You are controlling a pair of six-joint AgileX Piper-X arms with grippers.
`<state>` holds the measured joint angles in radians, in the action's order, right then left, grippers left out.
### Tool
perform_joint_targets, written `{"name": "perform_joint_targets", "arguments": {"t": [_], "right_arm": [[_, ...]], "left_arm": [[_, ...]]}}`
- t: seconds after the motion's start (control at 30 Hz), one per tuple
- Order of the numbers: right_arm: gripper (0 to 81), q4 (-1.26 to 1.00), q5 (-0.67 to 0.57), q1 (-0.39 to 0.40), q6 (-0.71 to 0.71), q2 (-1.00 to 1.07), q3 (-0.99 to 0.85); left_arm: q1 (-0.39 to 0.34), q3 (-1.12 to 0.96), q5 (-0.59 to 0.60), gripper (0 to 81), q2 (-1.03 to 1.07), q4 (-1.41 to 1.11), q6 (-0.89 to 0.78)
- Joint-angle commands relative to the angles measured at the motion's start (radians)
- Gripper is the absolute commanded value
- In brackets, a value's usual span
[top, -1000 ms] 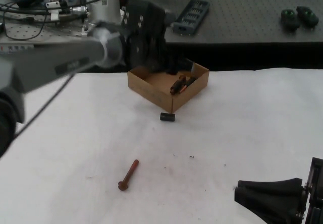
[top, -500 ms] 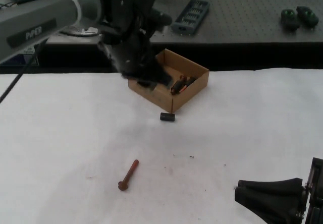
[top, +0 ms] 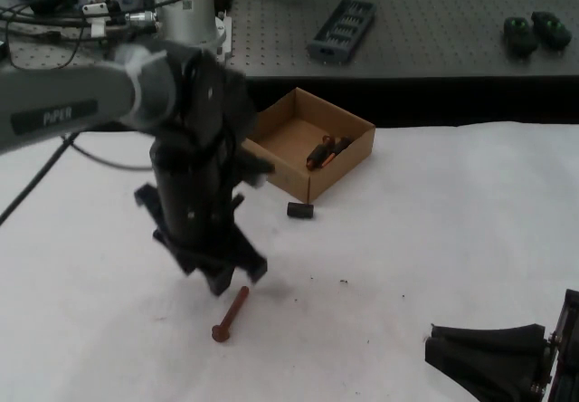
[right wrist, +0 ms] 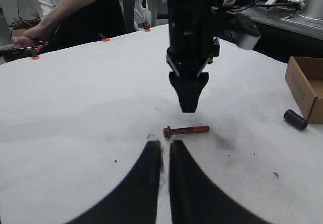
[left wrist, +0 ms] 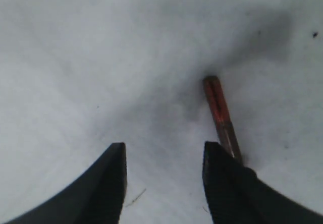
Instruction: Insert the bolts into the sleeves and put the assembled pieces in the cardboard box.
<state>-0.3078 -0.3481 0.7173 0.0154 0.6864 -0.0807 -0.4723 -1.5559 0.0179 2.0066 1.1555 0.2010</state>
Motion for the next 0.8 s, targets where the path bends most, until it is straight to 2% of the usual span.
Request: {"name": "perform_joint_targets", "arguments": {"t": [0.0,0.2,0.77], "right_arm": [[5.8,-0.013,0.002,-0.006,0.008,-0.006,-0.001],[5.8,-0.013,0.002,-0.006,0.008,-0.006,-0.001],[5.8,-0.013,0.002,-0.006,0.008,-0.006,-0.001]], "left_arm": [[0.001,0.109,0.008,34.7,-0.016,-0.065,-0.018],[0.001,0.139,0.144,34.7,-0.016,-0.099,-0.027],[0.001,0.139,0.152,34.7,-0.157,-0.102,-0.045]]}}
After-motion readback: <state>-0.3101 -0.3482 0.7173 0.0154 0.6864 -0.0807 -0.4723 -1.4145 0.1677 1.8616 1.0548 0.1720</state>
